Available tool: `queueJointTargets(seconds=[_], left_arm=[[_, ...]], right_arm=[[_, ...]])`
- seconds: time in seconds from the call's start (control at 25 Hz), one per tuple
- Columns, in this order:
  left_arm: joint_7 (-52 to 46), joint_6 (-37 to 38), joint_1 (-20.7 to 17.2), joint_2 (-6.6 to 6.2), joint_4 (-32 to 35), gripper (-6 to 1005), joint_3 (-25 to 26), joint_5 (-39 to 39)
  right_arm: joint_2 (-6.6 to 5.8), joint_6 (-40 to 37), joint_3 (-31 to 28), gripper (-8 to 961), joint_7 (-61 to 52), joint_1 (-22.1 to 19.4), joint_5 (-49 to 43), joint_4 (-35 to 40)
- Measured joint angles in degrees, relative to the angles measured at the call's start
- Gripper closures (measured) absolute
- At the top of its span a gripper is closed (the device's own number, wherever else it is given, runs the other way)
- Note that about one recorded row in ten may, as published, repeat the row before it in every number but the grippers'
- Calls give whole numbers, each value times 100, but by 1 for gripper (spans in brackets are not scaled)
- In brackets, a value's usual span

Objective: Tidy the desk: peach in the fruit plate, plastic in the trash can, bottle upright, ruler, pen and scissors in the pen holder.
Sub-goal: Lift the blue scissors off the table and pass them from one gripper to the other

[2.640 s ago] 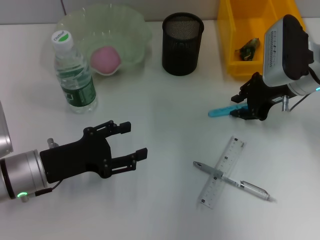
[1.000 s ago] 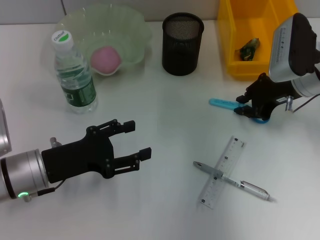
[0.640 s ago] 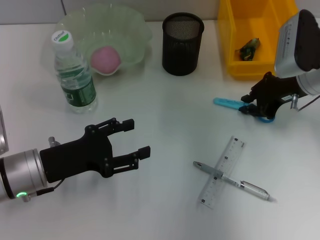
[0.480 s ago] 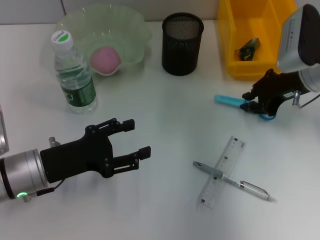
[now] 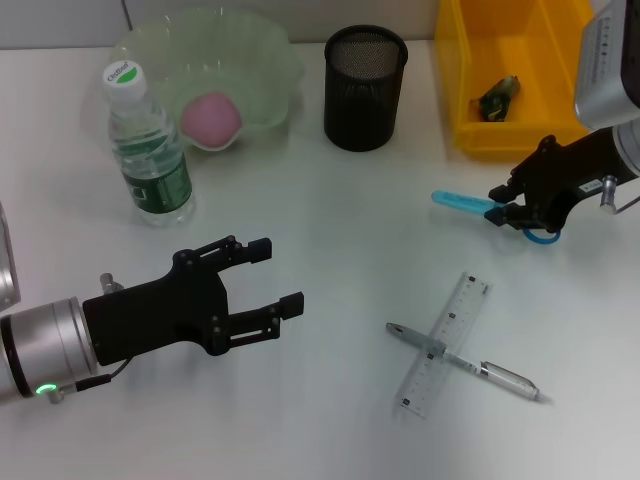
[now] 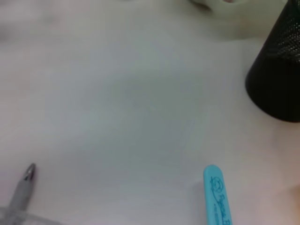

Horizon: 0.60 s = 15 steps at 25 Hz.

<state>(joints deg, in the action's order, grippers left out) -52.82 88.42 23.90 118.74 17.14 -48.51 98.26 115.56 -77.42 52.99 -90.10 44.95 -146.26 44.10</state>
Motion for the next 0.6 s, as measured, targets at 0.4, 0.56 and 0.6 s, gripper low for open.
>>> queueJointTargets(seconds=[0.4,0.56,0.6], left_arm=[[40,-18,32,4,0,198,0,0],[51,-18,44,13,0,198,0,1],[52,-16,53,19,-4,198,0,1]], right_arm=[[289,-531,4,737,263,-382,38,978],[330,-762,61,737,273,-559,180,1402],[331,-827,66,737,275,-599,220,1508]])
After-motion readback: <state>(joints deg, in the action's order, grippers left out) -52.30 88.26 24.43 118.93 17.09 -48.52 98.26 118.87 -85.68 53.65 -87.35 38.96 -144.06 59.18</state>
